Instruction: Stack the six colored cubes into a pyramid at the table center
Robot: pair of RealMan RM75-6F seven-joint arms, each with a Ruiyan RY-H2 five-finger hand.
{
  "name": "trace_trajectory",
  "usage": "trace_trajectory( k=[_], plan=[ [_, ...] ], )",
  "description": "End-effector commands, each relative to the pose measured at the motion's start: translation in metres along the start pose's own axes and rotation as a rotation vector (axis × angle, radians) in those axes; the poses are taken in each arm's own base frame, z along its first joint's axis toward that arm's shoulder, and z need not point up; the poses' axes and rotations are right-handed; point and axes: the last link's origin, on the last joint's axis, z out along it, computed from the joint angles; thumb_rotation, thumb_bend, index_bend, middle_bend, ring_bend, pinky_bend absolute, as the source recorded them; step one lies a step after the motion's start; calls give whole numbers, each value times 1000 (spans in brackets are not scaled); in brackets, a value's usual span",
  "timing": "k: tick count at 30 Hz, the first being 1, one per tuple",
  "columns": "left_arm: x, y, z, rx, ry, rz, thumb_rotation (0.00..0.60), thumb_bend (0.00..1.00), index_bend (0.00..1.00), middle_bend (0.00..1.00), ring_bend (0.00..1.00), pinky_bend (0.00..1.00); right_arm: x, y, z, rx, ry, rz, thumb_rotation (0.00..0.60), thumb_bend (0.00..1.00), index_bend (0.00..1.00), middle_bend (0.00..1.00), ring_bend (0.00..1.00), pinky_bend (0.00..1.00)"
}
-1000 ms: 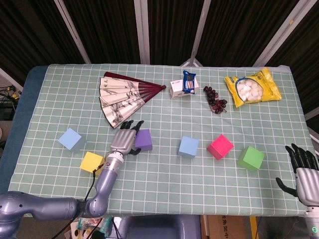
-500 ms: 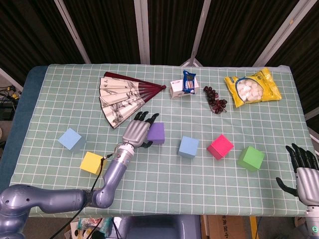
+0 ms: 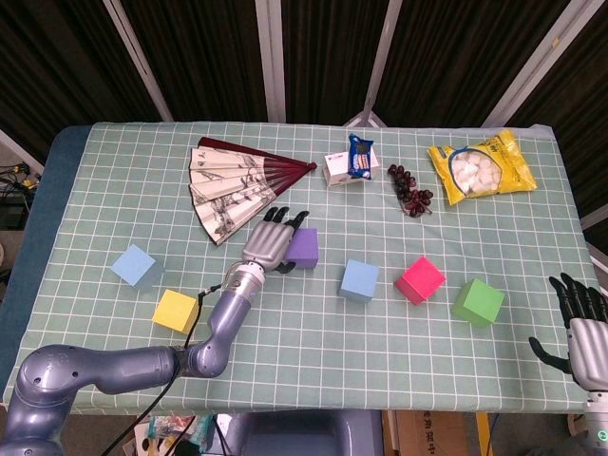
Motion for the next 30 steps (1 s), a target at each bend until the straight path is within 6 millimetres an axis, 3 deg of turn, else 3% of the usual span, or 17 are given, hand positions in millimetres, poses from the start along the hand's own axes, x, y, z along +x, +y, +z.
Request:
trace_trajectory(
  k=[1, 30],
  plan=[
    [1, 1, 3, -8, -6, 0, 600, 443, 0, 341, 55, 18, 0, 0, 0, -2, 0, 1, 600, 280, 0, 0, 0, 36],
    [2, -16, 5, -72, -42, 84, 600, 415, 0, 311, 55, 17, -1, -2, 0, -8, 5, 4, 600, 280, 0, 0, 0, 36]
  ],
)
